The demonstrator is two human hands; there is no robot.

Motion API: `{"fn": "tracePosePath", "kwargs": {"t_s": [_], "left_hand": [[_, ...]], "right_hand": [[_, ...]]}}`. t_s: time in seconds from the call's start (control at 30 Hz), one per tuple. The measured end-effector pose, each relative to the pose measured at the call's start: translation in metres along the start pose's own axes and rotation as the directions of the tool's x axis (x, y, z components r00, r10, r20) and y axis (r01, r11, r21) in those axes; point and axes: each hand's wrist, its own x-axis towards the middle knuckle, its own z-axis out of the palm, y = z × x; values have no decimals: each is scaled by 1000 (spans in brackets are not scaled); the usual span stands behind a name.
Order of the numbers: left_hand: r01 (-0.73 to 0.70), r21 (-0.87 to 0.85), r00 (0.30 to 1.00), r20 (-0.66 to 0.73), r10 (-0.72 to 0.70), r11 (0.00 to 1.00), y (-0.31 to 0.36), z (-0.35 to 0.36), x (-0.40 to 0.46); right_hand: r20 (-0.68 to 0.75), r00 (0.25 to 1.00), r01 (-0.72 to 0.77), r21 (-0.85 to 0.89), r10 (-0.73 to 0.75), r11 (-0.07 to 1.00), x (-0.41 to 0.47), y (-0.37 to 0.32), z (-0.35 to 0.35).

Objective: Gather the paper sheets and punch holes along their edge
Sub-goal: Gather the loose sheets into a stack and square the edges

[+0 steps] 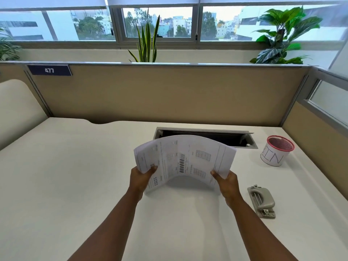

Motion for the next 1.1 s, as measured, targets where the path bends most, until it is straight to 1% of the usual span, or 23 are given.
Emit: {"fn": "tracePosePath", "kwargs": {"t_s": [0.1,0.27,0.37,0.43,0.63,0.67,0.73,0.77,0.8,0.87,0.9,0.93,1.0,1.07,1.1], "left_hand": [[6,43,1000,3,-6,999,-2,1,1],[-47,55,999,22,46,997,10,1,8],[-49,78,997,62,44,996,6,1,7],[-32,68,998,60,28,997,2,3,6],[-8,25,999,36,7,1000,10,6,13],[-3,3,1000,30,3,1000,12,7,14],[3,-55,1000,16,-2,999,16,9,15],[8,-83,1000,13,-7,997,18,12,14],[17,-108,1000,13,-15,994,19,14,12],[40,-159,999,25,-36,987,20,20,8],[52,-192,998,34,-46,980,19,23,6],[63,-231,998,42,-55,971,19,26,3],[84,-307,996,54,-71,948,17,31,-2],[103,-334,994,73,-83,937,13,34,-6],[110,-331,993,87,-86,937,11,35,-8]], "right_hand": [[-17,1000,-25,-10,25,1000,2,4,-1],[-30,999,-33,10,33,999,10,2,-1],[-27,998,-63,-22,63,998,11,9,-2],[-38,996,-80,-50,78,996,11,13,-1],[-160,986,-57,-130,36,990,14,7,-1],[-194,979,-84,-119,60,989,14,7,0],[-248,951,-197,-25,185,980,13,4,5],[-238,934,-264,41,266,964,11,3,9],[-194,918,-327,116,345,938,8,1,13],[-24,891,-435,239,453,868,2,-1,22],[65,879,-469,293,472,833,-1,-3,26],[137,871,-489,343,473,802,-4,-3,31],[211,874,-485,429,438,762,-8,-4,38],[212,909,-416,517,358,748,-8,-8,44],[193,926,-376,532,324,759,-7,-10,45]]}}
